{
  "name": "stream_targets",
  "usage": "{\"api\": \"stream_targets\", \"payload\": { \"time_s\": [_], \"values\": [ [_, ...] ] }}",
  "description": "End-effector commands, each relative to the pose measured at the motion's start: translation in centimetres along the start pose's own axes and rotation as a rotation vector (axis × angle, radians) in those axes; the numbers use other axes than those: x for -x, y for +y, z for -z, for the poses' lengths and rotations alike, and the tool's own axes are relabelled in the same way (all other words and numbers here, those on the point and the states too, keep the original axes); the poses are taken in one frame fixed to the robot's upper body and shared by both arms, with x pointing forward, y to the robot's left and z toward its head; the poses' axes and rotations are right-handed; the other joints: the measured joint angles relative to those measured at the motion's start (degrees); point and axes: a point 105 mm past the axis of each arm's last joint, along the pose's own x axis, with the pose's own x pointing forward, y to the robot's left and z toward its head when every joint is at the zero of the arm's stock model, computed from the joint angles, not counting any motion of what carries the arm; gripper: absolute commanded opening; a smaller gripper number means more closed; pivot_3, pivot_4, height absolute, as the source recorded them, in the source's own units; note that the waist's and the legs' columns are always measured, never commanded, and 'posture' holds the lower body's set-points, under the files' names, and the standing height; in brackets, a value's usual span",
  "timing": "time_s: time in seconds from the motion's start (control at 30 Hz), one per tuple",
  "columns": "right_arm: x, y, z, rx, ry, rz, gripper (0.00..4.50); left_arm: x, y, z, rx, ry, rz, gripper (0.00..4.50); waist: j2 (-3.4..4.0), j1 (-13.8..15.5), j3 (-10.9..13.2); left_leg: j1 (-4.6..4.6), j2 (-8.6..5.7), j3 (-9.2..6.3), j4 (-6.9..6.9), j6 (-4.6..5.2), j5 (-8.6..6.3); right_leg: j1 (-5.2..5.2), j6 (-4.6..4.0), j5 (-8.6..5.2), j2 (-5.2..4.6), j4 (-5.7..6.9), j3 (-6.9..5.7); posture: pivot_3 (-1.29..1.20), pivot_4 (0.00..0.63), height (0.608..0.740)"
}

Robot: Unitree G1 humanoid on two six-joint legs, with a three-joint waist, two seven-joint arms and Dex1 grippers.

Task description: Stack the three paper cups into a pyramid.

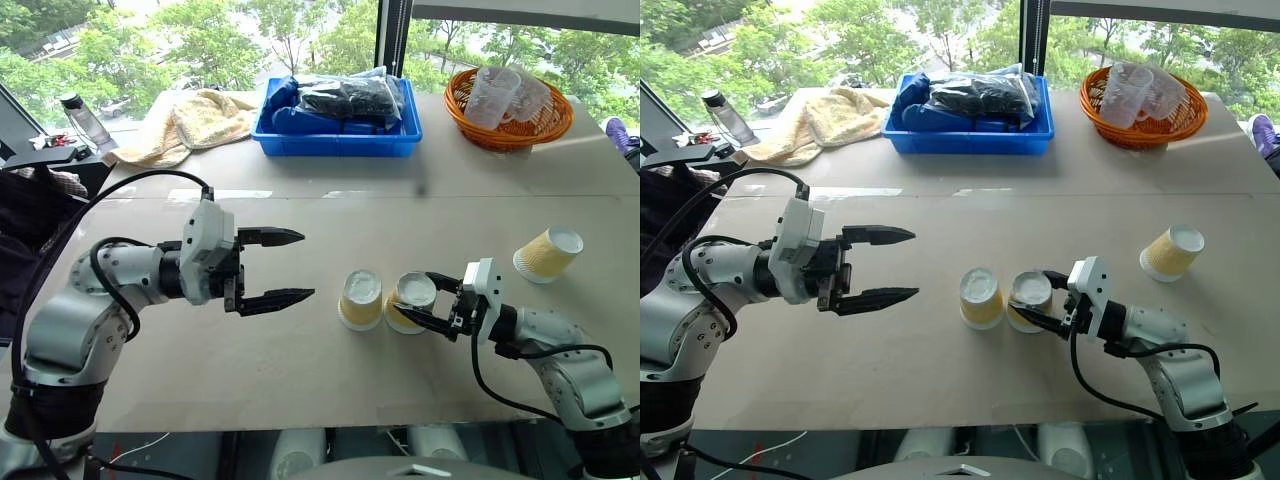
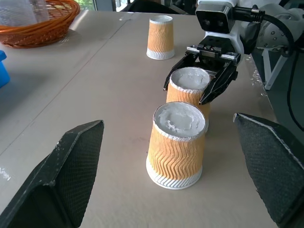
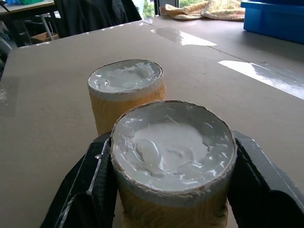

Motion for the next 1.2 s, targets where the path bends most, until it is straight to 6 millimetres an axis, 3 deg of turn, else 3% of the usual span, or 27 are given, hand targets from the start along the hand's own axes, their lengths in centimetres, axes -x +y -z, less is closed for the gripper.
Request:
{"api": "stream_targets", "payload": {
  "time_s": [0.03,0.2,0.23,0.3,0.33,0.47,0.63,0.77,0.97,1.2],
  "values": [
    [-0.3,0.2,-0.2,0.017,-0.017,-0.02,2.27,0.1,-0.2,-0.7,-0.05,0.0,0.03,4.5,0.0,0.0,0.0,0.0,0.0,0.01,0.0,0.0,0.0,0.0,0.0,0.0,0.0,0.0,0.0,0.0,0.15,0.733],
    [-0.2,0.4,-0.1,0.013,-0.001,-0.054,2.27,0.2,-0.5,-0.6,-0.058,0.018,0.057,4.5,0.0,0.0,0.0,0.04,0.01,0.01,0.0,0.0,0.0,0.0,0.0,0.0,0.01,0.03,0.0,0.0,0.15,0.733],
    [-0.1,0.4,-0.3,0.005,-0.011,-0.053,3.31,0.3,-0.5,-0.6,-0.059,0.021,0.064,4.5,-0.01,0.0,0.0,0.05,0.01,0.01,0.0,0.0,0.0,0.0,0.0,0.0,0.01,0.04,0.0,0.0,0.15,0.733],
    [0.0,0.2,-0.7,0.001,-0.032,-0.041,4.34,0.3,-0.5,-0.5,-0.064,0.028,0.082,4.5,0.0,0.0,0.0,0.05,0.01,0.0,0.0,0.0,0.0,0.0,-0.01,0.0,0.02,0.04,0.0,0.0,0.15,0.733],
    [0.2,0.1,-1.0,0.004,-0.041,-0.034,4.44,0.3,-0.5,-0.5,-0.065,0.029,0.089,4.5,-0.01,0.1,0.0,0.05,0.01,0.01,0.0,0.0,0.0,0.0,-0.01,0.0,0.02,0.04,0.0,0.0,0.15,0.733],
    [0.9,-0.5,-1.8,0.023,-0.071,0.005,4.44,0.3,-0.4,-0.5,-0.076,0.036,0.112,4.5,-0.01,0.2,0.0,0.02,0.0,0.02,0.0,0.0,0.0,0.0,0.0,0.0,0.01,0.03,0.0,0.0,0.15,0.733],
    [3.6,-0.3,-4.6,0.042,-0.143,0.054,4.44,-0.2,0.2,-1.2,-0.097,0.017,0.155,4.5,-0.02,1.0,0.0,-0.03,-0.02,0.03,0.0,0.0,0.0,0.0,0.01,0.0,0.01,0.0,-0.01,0.0,0.15,0.733],
    [5.7,-1.5,-5.1,0.109,-0.096,0.172,4.44,-1.3,0.2,-2.6,-0.093,-0.06,0.206,4.5,-0.04,1.4,0.0,-0.02,-0.03,0.15,0.02,0.0,0.0,0.01,0.01,0.0,0.02,0.01,-0.01,0.0,0.15,0.733],
    [10.0,-6.8,-6.4,0.163,-0.113,0.596,4.44,-3.9,1.1,-4.6,-0.12,-0.137,0.25,4.5,-0.07,1.4,0.0,-0.03,-0.05,0.27,0.1,0.0,0.0,0.03,0.02,0.01,0.04,0.06,0.0,0.0,0.15,0.733],
    [14.6,-9.6,-5.6,0.188,-0.015,0.922,4.44,-6.7,1.9,-6.1,-0.132,-0.168,0.261,4.5,-0.08,1.2,0.0,-0.06,-0.09,0.25,0.09,0.0,0.0,0.06,0.25,0.12,0.07,0.01,0.06,0.0,0.15,0.733]
  ]
}}
